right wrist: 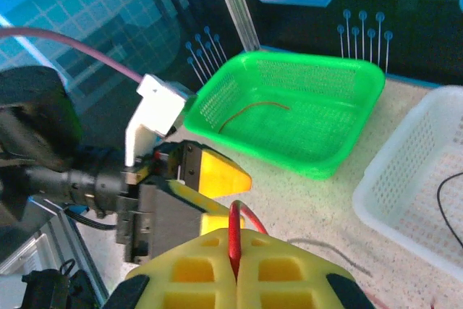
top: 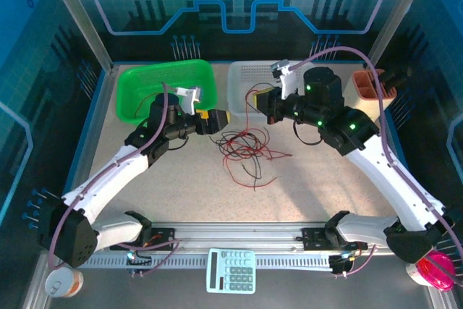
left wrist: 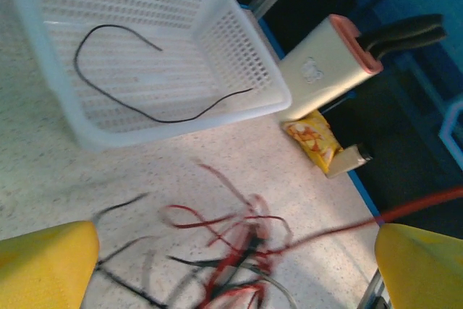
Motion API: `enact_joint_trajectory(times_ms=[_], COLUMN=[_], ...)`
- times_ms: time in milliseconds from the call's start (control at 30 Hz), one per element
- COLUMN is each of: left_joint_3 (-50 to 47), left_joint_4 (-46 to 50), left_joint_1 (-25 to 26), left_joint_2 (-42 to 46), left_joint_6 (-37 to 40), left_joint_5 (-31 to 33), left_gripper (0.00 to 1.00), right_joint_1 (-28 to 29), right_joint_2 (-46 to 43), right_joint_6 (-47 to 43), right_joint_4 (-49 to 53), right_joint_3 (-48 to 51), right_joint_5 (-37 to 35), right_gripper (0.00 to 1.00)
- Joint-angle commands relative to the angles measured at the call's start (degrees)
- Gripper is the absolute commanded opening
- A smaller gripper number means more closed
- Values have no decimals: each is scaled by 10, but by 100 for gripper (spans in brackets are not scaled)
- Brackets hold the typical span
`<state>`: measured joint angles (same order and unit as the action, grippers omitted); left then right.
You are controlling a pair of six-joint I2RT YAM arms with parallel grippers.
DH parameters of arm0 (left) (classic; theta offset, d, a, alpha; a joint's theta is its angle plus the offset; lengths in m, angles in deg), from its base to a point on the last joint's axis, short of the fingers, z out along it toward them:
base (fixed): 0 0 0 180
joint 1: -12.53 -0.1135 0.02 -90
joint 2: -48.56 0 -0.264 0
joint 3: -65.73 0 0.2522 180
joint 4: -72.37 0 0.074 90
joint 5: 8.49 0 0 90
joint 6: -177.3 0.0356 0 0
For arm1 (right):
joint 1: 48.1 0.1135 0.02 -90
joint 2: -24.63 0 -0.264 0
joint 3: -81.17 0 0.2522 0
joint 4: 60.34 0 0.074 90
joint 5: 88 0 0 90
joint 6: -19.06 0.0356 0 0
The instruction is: Untangle the cables
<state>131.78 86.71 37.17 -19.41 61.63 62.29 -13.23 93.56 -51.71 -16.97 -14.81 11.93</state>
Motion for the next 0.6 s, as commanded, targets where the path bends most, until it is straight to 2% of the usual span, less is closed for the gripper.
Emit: enact_joint_trajectory(times_ms=[0, 233, 567], left_joint_3=[19, 34, 82], left_joint_4=[-50, -86, -63], left_joint_1=[12, 19, 24], left_joint_2=[14, -4, -61], left_joint_6=[47, 87, 135], left_joint_5=[-40, -75, -100], left_gripper=[98, 88, 74], right_joint_1=[-19, -48, -50], right_joint_2=[9, 59, 76], right_joint_6=[-1, -37, -58], right_joint_4=[-15, 9, 16], right_joint_3=[10, -4, -9], right_joint_5=[40, 128, 173], right_gripper=[0, 0, 0])
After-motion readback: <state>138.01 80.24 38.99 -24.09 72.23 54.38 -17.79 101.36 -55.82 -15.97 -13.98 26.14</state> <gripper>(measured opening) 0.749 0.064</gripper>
